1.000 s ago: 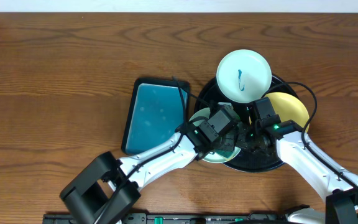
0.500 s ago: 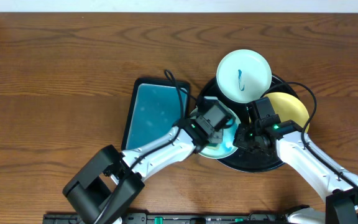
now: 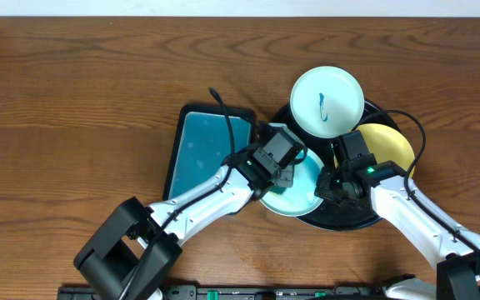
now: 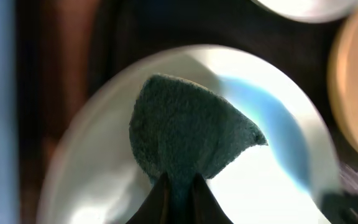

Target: Clean dirty plates on tray and stack at the side

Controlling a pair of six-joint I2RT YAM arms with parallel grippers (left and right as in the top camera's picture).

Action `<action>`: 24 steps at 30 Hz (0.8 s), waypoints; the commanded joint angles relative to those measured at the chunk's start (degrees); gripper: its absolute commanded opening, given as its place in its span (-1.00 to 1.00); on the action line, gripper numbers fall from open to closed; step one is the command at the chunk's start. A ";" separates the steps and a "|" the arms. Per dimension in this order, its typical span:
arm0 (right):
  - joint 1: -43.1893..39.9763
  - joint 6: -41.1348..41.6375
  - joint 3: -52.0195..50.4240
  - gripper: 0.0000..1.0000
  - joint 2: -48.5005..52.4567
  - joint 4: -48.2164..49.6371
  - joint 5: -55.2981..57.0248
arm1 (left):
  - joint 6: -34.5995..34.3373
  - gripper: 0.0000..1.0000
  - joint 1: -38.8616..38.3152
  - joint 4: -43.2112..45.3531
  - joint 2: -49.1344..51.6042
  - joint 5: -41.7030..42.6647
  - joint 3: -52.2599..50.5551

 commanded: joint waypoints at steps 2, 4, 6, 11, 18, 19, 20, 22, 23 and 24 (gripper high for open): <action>-0.26 0.35 0.33 -0.98 -0.28 -0.15 0.83 | -0.50 -0.85 -2.89 -0.09 -1.46 8.85 0.02; -0.26 0.35 0.33 -0.98 -0.28 -0.15 0.83 | -0.52 -0.85 -4.90 0.20 -1.44 8.76 0.02; -0.24 0.35 0.31 -0.98 -0.28 -0.17 0.83 | -1.46 -0.85 -6.03 1.05 -1.14 8.35 0.02; -0.24 0.37 0.33 -0.98 -0.28 -0.17 0.81 | -3.80 -0.85 -6.62 1.49 0.09 4.70 0.02; -0.24 0.37 0.33 -0.98 -0.28 -0.17 0.61 | -3.72 -0.85 -6.62 2.05 3.19 -0.07 0.00; -0.24 0.37 0.33 -0.98 -0.28 -0.17 0.61 | -3.74 -0.85 -6.54 2.03 3.91 -0.76 0.00; -0.24 0.37 0.33 -0.98 -0.28 -0.20 0.59 | -3.74 -0.85 -6.45 1.86 4.37 -1.20 -0.02; -0.24 0.35 0.33 -0.98 -0.28 -0.20 0.59 | -3.41 -0.85 -5.84 1.75 4.90 -1.40 -0.04; -0.24 0.35 0.31 -0.98 -0.28 -0.20 0.59 | -3.26 -0.85 -5.31 1.55 4.90 -1.62 -0.04; -0.24 0.35 0.33 -0.98 -0.28 -0.22 0.59 | -3.26 -0.85 -4.07 1.16 4.72 -2.99 -0.04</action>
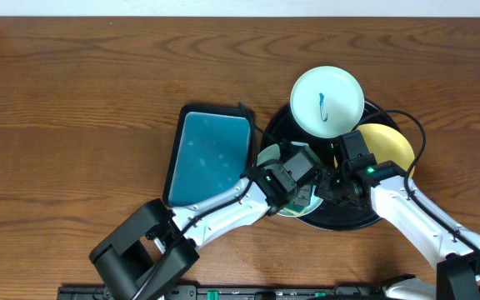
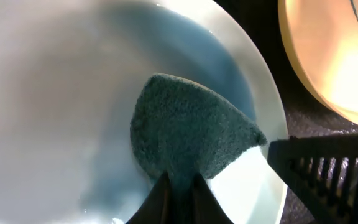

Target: Clean dirty plates on tray and stack at the side

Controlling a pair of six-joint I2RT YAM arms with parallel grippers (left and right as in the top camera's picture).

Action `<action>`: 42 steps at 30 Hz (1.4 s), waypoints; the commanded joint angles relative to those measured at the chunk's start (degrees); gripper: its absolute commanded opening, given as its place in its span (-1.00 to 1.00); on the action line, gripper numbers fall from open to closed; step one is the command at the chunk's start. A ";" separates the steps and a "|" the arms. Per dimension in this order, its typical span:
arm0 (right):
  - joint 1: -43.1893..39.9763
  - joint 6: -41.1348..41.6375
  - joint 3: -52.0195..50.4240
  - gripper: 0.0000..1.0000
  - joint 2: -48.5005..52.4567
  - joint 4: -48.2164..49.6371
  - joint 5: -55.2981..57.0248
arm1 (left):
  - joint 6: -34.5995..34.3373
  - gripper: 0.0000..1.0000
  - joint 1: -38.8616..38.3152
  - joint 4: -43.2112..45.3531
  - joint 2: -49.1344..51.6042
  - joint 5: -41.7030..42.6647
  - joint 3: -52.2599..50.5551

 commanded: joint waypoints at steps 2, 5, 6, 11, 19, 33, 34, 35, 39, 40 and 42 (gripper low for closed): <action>-0.24 0.35 0.33 -0.98 -0.28 -0.24 0.50 | 0.83 -0.85 3.96 -1.64 1.44 -5.70 -0.04; -0.24 0.35 0.31 -0.98 -0.28 -0.24 0.50 | 2.84 -0.86 6.67 -2.29 0.85 -5.68 -0.02; -0.24 0.35 0.31 -0.97 -0.28 -0.26 0.50 | 3.39 -0.85 7.56 -2.60 0.50 -5.66 -0.02; -0.24 0.35 0.33 -0.98 -0.28 -0.24 0.52 | 5.64 -0.85 10.95 -3.41 -3.23 -5.60 -0.02; -0.24 0.35 0.33 -0.98 -0.28 -0.24 0.55 | 6.32 -0.85 11.43 -4.28 -13.84 -4.70 -0.02; -0.24 -0.52 0.31 -0.98 -0.28 0.17 1.20 | 9.51 -0.85 21.99 -15.30 -18.82 -4.35 -0.04; -0.24 -0.52 0.31 -0.98 -0.28 0.15 1.20 | 10.29 -0.85 23.43 -15.93 -18.75 -4.35 -0.09; -0.24 -0.50 0.31 -0.98 -0.28 0.15 1.20 | 10.82 -0.85 25.03 -16.57 -18.67 -4.35 -0.13; -0.24 -0.48 0.31 -0.98 -0.28 0.17 1.18 | 12.15 -0.85 30.60 -19.54 -17.33 -4.35 -0.22; -0.24 -0.46 0.31 -0.98 -0.28 0.20 1.16 | 12.17 -0.85 31.23 -19.98 -16.92 -4.35 -0.22; -0.24 -0.48 0.31 -0.98 -0.28 0.33 1.18 | 12.20 -0.85 31.91 -20.57 -16.00 -4.33 -0.22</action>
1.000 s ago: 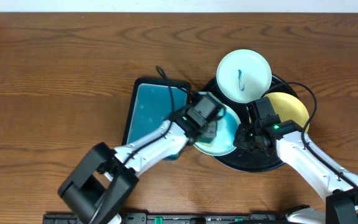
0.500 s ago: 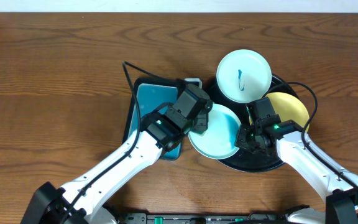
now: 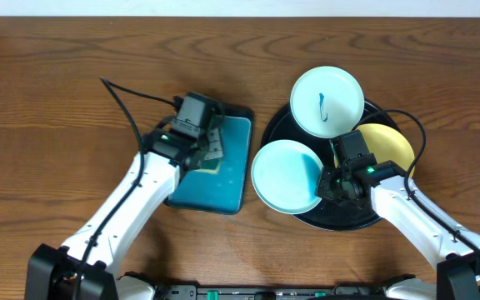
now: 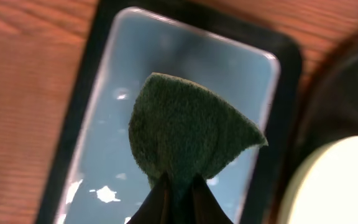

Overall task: Clean dirty plates on tray and stack at the side
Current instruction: 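Move the sponge with the left gripper back over the teal tray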

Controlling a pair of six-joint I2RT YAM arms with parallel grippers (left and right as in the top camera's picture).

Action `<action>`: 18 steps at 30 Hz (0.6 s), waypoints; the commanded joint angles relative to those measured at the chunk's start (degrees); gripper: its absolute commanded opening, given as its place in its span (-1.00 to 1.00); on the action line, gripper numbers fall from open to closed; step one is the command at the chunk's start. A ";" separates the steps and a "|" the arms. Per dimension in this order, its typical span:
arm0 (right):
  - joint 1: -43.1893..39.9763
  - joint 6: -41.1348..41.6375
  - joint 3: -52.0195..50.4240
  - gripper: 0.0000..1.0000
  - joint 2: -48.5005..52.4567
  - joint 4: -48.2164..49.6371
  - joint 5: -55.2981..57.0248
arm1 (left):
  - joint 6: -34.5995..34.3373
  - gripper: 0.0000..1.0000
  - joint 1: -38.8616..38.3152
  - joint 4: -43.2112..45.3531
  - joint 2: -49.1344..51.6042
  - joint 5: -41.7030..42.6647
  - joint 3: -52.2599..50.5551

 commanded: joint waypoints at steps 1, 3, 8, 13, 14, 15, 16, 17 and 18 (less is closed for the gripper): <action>-0.24 -0.44 0.24 -0.98 -0.26 0.37 0.94 | 1.68 -0.85 1.29 -0.83 2.19 -0.50 -0.24; -0.26 -0.46 0.24 -0.98 -0.26 0.94 0.98 | 1.68 -0.85 1.27 -0.81 3.10 -0.46 -0.24; -0.33 -2.60 0.33 -0.98 -0.68 3.80 1.01 | 2.86 -0.85 1.25 -0.81 5.29 -0.48 -0.24; -0.35 -3.78 0.44 -0.98 -4.15 3.78 6.38 | 3.15 -0.85 1.25 -1.29 7.32 -0.48 -0.24; -0.35 -4.70 0.46 -0.98 -5.40 3.78 7.56 | 3.15 -0.85 1.22 -1.46 7.61 -0.48 -0.24; -0.35 -5.64 0.46 -0.98 -6.51 3.78 8.46 | 3.15 -0.85 1.25 -1.57 7.82 -0.48 -0.24; -0.35 -6.58 0.46 -0.98 -7.98 3.78 9.81 | 3.15 -0.85 1.22 -1.66 7.98 -0.48 -0.24; -0.35 -7.15 0.46 -0.98 -9.42 3.74 11.39 | 3.15 -0.85 1.22 -1.66 8.15 -0.48 -0.24; -0.35 -7.74 0.46 -0.98 -10.62 3.74 12.72 | 3.15 -0.85 1.22 -1.66 8.22 -0.48 -0.24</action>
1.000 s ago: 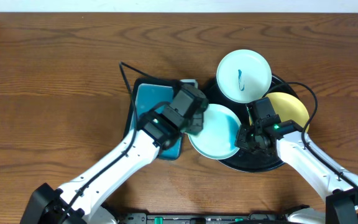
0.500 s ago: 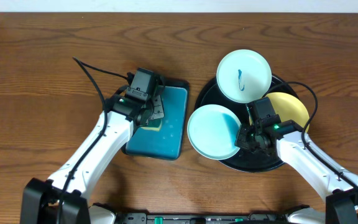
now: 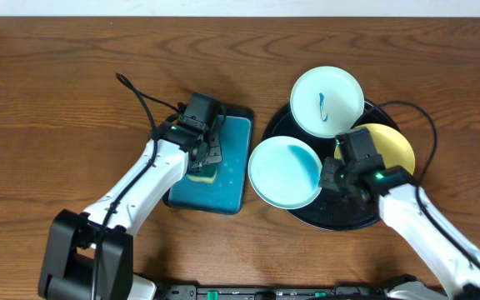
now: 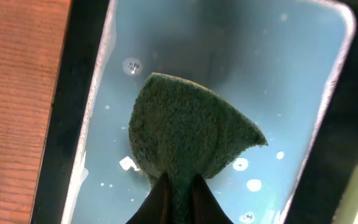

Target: Clean dirty plates on tray and stack at the side

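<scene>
My left gripper (image 3: 204, 160) is shut on a green sponge (image 4: 191, 140), held low over the blue water tray (image 4: 272, 68). From overhead the sponge (image 3: 202, 172) sits at the tray's left half. A light blue plate (image 3: 284, 173) with no marks lies on the left of the round black tray (image 3: 340, 220). My right gripper (image 3: 327, 177) pinches its right rim. A white plate (image 3: 327, 100) with a blue mark lies at the back of the tray. A yellow plate (image 3: 392, 143) lies at the tray's right.
The water tray (image 3: 230, 179) lies just left of the black tray, with droplets and bubbles on its surface. Bare wooden table (image 3: 73, 92) spreads to the left and behind. A black cable (image 3: 144, 102) loops off the left arm.
The left gripper with the sponge now sits lower and nearer the water tray's left side. The light blue plate and my right gripper have shifted slightly left.
The sponge was first pressed on the light blue plate's left part while my right gripper held its rim. Then it was on the plate's right part. Later it was over the water tray, and now it is low inside it.
</scene>
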Controlling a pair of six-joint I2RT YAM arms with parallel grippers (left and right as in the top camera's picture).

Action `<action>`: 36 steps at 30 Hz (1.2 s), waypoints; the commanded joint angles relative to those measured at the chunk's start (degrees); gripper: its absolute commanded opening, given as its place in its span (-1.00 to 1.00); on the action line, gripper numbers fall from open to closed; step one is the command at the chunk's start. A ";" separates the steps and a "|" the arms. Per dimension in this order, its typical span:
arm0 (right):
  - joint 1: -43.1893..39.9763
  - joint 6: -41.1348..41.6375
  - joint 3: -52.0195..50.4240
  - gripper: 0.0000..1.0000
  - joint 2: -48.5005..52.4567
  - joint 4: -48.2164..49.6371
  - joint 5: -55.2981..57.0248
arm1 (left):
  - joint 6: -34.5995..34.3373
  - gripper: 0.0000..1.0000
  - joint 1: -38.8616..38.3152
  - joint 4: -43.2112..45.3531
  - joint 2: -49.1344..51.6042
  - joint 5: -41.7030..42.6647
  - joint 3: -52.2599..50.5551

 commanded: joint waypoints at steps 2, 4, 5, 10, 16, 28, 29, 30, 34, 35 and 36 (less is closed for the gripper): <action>-0.35 -5.11 0.46 -0.98 -6.43 -0.04 8.96 | 1.01 -0.85 0.02 -0.22 0.48 -0.50 -0.24; -0.35 -6.43 0.46 -0.98 -8.04 -0.09 9.01 | 1.01 -0.85 0.02 -0.24 0.48 -0.50 -0.24; -0.35 -6.40 0.44 -0.98 -8.48 -0.20 8.37 | 1.01 -0.85 0.04 -0.31 0.48 -0.50 -0.24; -0.33 -6.21 0.28 -0.78 -7.74 -0.28 -1.22 | 1.01 -0.85 0.02 -0.39 0.48 -0.50 -0.24; -0.31 -4.02 0.26 -0.25 -3.13 -1.33 -6.40 | 1.01 -0.85 0.02 -0.42 0.48 -0.50 -0.24; -0.28 3.67 0.26 -0.39 8.63 -0.96 -11.41 | 0.98 -0.85 0.02 -0.42 0.48 -0.50 -0.24; -0.28 4.37 0.26 -0.40 9.35 -0.94 -11.41 | 1.01 -0.85 0.02 -0.44 0.48 -0.50 -0.24; -0.28 4.87 0.26 -0.40 10.03 -0.87 -11.39 | 0.98 -0.85 0.02 -0.44 0.48 -0.50 -0.24; -0.28 5.70 0.26 -0.46 11.82 -0.55 -11.30 | 0.98 -0.85 0.02 -0.44 0.48 -0.50 -0.24; -0.31 5.70 0.26 -0.50 12.07 -0.39 -11.28 | 0.98 -0.85 0.02 -0.42 0.48 -0.50 -0.24; -0.28 5.70 0.26 -0.55 12.15 -0.17 -11.28 | 0.98 -0.85 0.02 -0.42 0.48 -0.50 -0.24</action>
